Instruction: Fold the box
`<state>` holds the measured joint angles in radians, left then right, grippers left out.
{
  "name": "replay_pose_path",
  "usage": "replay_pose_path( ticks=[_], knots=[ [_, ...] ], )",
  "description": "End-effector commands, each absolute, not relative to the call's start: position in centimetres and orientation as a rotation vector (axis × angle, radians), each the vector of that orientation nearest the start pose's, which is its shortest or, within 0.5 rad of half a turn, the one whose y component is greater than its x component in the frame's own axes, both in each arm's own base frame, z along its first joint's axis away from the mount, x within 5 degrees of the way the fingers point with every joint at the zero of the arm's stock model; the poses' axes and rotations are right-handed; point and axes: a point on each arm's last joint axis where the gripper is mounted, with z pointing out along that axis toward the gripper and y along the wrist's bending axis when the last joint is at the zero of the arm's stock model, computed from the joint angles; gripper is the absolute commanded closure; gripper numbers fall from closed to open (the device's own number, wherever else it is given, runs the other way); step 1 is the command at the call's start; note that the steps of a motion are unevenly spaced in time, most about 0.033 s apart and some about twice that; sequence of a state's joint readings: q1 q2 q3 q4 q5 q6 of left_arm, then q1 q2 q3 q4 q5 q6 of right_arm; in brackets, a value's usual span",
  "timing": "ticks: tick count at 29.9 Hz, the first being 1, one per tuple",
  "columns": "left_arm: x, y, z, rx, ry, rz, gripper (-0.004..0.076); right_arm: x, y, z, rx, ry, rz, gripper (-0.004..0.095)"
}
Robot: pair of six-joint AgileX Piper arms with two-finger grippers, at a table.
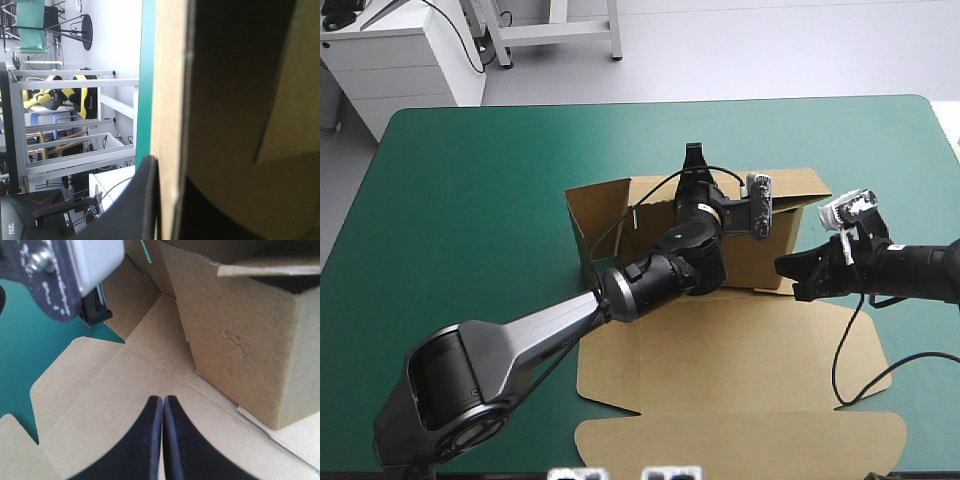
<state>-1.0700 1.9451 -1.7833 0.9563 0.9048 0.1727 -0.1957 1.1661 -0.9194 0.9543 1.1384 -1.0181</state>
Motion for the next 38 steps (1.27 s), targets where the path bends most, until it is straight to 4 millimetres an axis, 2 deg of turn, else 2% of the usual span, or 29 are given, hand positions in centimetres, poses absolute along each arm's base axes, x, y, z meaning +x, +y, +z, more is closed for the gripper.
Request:
replay_pose_path(
  ticks=[1, 6, 13, 22, 29, 34, 38],
  knots=[
    [25.5, -35.6, 36.5, 1.494, 1.431, 0.61, 0.0732, 22.5, 2.9, 33.4, -0.585, 2.129, 0.818, 0.0908],
    [25.5, -35.6, 36.5, 1.494, 1.431, 0.61, 0.0732, 24.1, 2.7, 32.1, -0.566, 2.13, 0.848, 0.0908],
    [25.5, -35.6, 36.5, 1.494, 1.431, 0.61, 0.0732, 25.7, 1.8, 32.0, -0.455, 2.086, 0.714, 0.0908],
    [25.5, -35.6, 36.4, 1.494, 1.436, 0.612, 0.0732, 26.2, 1.1, 32.1, -0.378, 2.081, 0.621, 0.0908],
    [25.5, -35.5, 36.4, 1.494, 1.445, 0.619, 0.0732, 26.2, -0.4, 31.7, -0.287, 2.177, 0.405, 0.0907],
    [25.5, -35.5, 36.4, 1.494, 1.447, 0.621, 0.0732, 26.6, -1.9, 33.4, -0.202, 2.151, 0.259, 0.0908],
    [25.5, -35.4, 36.4, 1.494, 1.453, 0.624, 0.0732, 26.5, -2.7, 35.5, -0.176, 2.139, 0.302, 0.0915]
  ],
)
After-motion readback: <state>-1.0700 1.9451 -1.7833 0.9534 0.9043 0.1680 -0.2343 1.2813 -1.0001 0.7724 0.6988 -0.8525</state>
